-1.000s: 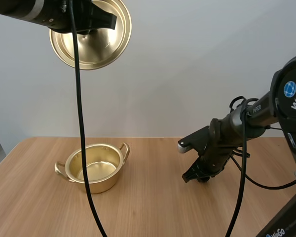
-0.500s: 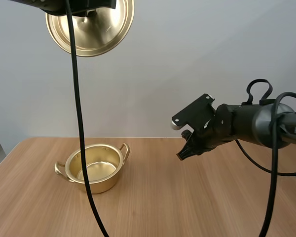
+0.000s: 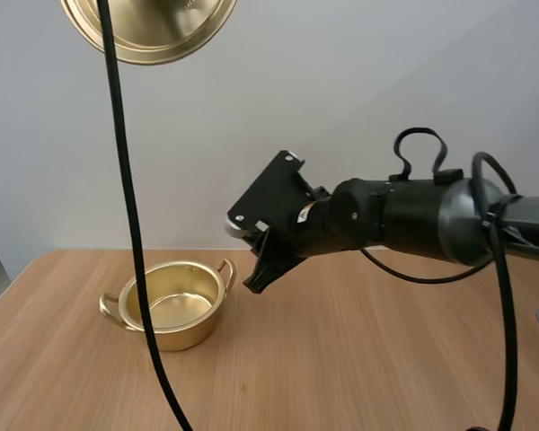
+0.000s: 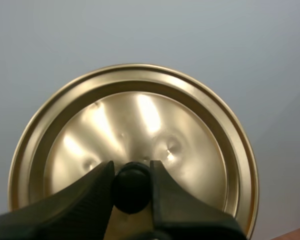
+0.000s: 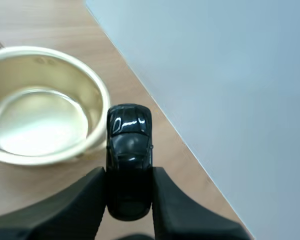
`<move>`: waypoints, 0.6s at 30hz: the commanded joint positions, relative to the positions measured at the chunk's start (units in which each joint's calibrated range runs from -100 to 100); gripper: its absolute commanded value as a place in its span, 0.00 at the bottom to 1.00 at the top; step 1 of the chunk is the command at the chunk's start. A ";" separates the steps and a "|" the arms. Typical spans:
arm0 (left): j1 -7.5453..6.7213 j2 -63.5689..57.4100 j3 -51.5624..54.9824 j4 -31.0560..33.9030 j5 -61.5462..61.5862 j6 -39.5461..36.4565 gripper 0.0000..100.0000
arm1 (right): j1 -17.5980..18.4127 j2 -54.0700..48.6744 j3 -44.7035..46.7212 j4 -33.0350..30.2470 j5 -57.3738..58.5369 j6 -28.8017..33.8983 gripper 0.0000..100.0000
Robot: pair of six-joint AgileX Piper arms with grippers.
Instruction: Open the pot, put the car inside, and close it
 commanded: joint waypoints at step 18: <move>0.85 -1.11 -0.58 0.01 -0.28 0.04 0.00 | 6.18 28.74 -15.72 0.64 4.38 -1.77 0.00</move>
